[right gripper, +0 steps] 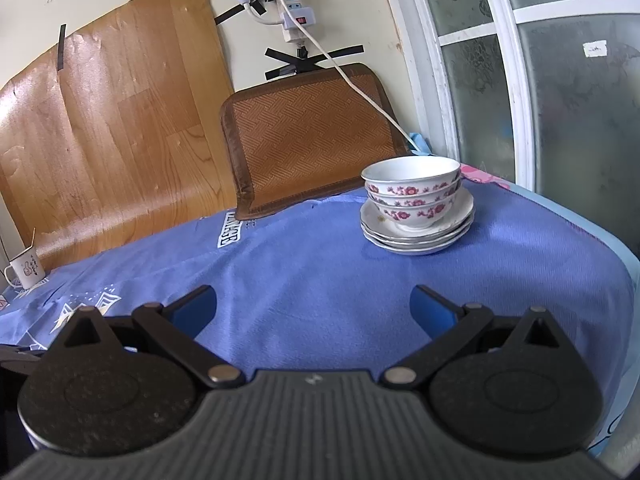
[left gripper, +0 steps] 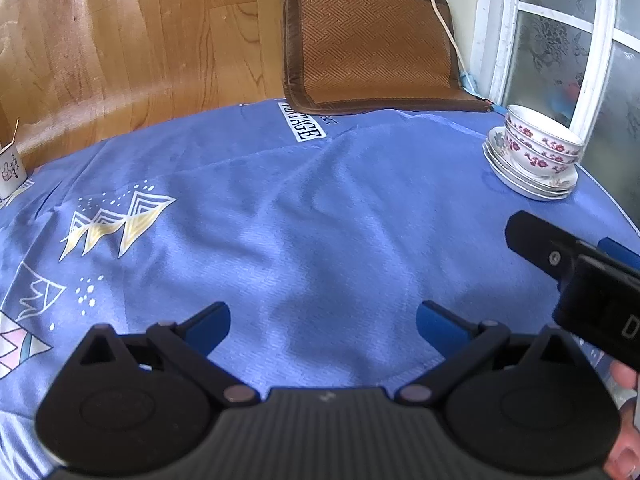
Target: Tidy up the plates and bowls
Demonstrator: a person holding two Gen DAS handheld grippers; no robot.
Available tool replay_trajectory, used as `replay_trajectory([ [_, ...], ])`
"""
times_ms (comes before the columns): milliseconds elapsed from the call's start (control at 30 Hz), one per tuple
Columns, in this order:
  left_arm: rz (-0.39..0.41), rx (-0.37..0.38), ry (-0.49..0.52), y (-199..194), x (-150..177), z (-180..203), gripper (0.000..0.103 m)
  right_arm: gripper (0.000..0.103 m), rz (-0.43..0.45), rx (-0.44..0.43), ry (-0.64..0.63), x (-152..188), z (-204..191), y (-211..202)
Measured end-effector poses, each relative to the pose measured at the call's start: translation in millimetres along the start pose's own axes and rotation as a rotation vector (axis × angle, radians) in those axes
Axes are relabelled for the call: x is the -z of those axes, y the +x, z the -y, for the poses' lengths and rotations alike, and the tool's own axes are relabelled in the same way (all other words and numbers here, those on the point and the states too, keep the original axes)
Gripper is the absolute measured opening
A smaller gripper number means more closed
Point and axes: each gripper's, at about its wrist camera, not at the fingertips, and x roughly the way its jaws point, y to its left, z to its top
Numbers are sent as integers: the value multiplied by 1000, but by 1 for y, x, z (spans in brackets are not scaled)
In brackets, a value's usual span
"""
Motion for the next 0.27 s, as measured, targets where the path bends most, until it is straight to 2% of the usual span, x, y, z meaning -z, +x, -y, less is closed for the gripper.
replay_trajectory([
  [267, 20, 30, 5, -2, 0, 1, 103, 103, -1, 1, 2, 2, 3, 1],
])
